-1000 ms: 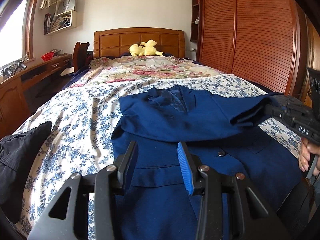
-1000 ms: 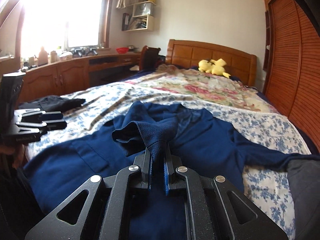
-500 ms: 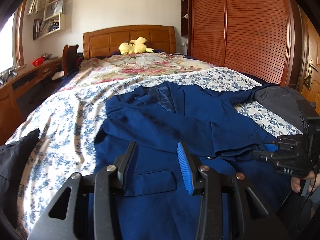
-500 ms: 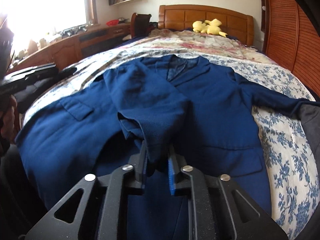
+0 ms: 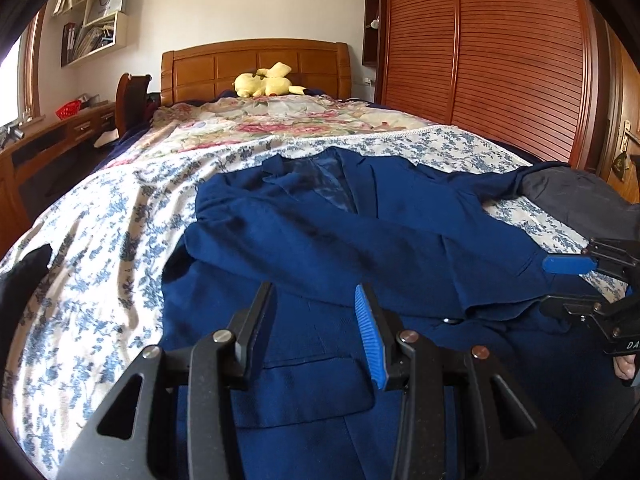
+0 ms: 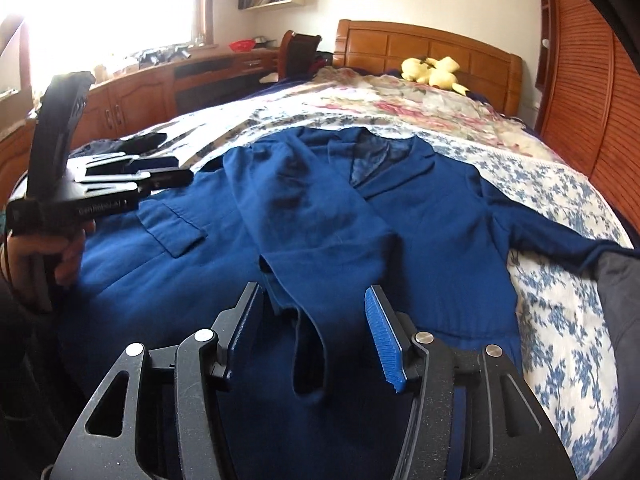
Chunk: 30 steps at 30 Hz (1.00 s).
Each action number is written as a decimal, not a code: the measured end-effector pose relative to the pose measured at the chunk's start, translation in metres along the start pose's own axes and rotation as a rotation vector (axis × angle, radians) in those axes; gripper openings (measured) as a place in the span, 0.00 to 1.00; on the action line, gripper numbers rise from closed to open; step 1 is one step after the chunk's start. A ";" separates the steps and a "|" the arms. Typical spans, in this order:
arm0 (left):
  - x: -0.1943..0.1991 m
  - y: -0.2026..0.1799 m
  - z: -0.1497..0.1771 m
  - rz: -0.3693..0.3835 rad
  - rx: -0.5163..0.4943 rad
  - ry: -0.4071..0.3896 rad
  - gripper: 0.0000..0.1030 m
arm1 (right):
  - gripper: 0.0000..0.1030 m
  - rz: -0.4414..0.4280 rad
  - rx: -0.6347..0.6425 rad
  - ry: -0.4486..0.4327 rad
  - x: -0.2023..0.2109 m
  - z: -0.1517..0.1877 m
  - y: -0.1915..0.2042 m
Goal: Fold large clothes
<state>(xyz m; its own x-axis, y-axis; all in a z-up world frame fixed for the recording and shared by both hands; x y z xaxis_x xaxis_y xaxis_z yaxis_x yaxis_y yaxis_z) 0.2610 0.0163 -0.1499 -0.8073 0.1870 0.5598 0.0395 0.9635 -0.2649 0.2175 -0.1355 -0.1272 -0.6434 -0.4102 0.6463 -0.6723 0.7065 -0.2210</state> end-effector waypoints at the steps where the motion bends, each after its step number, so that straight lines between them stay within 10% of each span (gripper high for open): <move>1: -0.002 0.001 0.001 0.004 -0.002 0.002 0.38 | 0.53 -0.009 -0.002 0.005 -0.005 -0.002 0.001; 14: 0.005 0.003 0.006 0.050 0.007 -0.027 0.38 | 0.52 -0.046 0.003 0.140 -0.064 -0.012 0.013; 19: 0.003 0.002 0.008 0.051 -0.004 -0.019 0.38 | 0.09 -0.062 0.043 0.151 -0.063 -0.011 0.016; 30: -0.001 -0.001 0.010 0.041 -0.017 -0.006 0.38 | 0.06 0.150 0.000 0.054 -0.002 -0.015 -0.039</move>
<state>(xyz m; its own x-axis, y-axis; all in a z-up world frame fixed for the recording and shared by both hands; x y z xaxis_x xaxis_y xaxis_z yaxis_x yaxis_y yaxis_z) 0.2557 0.0133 -0.1583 -0.8083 0.2257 0.5438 0.0827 0.9580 -0.2746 0.2508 -0.1531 -0.1091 -0.7159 -0.2683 0.6446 -0.5702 0.7574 -0.3181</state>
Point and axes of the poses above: each gripper's, at about its wrist camera, not at the fingertips, and x roughly against the way its jaws point, y to its left, z to its underside, the point moved 3 cm from there along -x, roughly the way its jaws point, and after that the axes turned 14 degrees about x, right-handed, at the moved point
